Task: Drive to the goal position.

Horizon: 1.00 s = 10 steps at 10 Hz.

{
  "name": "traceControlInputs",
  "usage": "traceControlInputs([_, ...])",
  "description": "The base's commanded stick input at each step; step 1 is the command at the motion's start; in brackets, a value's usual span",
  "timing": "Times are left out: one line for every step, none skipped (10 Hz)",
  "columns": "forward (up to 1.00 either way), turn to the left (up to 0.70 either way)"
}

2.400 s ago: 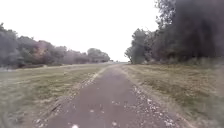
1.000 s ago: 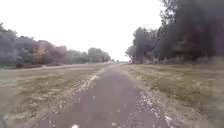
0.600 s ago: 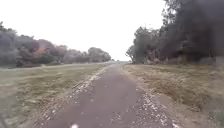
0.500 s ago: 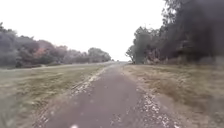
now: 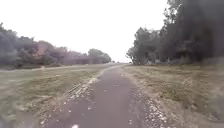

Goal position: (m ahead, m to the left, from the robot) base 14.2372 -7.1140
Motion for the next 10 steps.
traceControlInputs([0.45, 0.0])
traceControlInputs([0.45, 0.0])
traceControlInputs([0.45, 0.0])
traceControlInputs([0.45, 0.0])
traceControlInputs([0.45, 0.0])
traceControlInputs([0.45, 0.0])
traceControlInputs([0.45, 0.0])
traceControlInputs([0.45, 0.0])
traceControlInputs([0.45, 0.0])
traceControlInputs([0.45, 0.0])
